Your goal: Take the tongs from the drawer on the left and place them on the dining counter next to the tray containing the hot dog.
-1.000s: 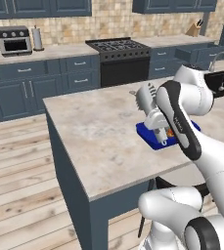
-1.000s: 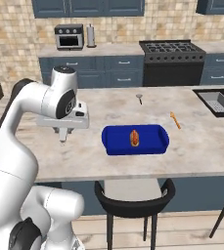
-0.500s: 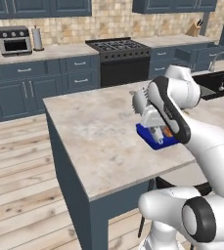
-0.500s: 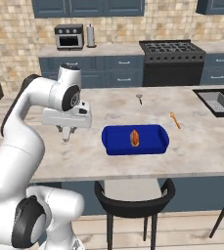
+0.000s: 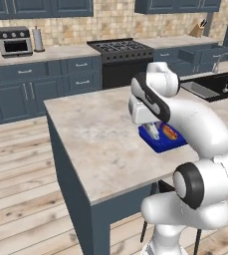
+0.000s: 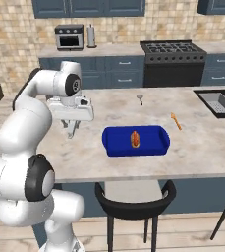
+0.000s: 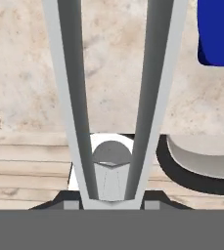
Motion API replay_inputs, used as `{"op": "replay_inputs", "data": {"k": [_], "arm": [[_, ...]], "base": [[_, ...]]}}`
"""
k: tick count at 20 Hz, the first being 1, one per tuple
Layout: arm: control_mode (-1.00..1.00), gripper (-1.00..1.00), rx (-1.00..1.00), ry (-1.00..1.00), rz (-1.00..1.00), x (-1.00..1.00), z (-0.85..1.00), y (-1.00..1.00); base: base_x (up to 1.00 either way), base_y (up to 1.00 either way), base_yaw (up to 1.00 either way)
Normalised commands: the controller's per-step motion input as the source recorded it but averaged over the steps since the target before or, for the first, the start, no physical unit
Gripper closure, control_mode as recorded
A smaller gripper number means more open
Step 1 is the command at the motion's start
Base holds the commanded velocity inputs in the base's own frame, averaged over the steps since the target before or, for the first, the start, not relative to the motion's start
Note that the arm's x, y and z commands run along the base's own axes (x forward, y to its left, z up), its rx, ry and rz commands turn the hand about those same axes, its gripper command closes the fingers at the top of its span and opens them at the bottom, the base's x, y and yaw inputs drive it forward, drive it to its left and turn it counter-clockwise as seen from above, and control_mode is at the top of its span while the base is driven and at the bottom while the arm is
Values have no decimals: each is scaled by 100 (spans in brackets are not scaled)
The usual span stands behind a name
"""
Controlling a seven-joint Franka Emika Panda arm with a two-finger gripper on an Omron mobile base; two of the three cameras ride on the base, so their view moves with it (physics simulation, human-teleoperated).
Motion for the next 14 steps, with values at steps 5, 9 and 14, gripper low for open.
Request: {"op": "replay_inputs", "data": {"k": [5,9,14], "arm": [[-100,100,-15,0,-7,45,-42,0],[-100,100,-7,-10,-3,40,-58,0],[-100,100,0,-11,-1,25,-33,-2]], "base": [[0,0,0],[0,0,0],[0,0,0]]}}
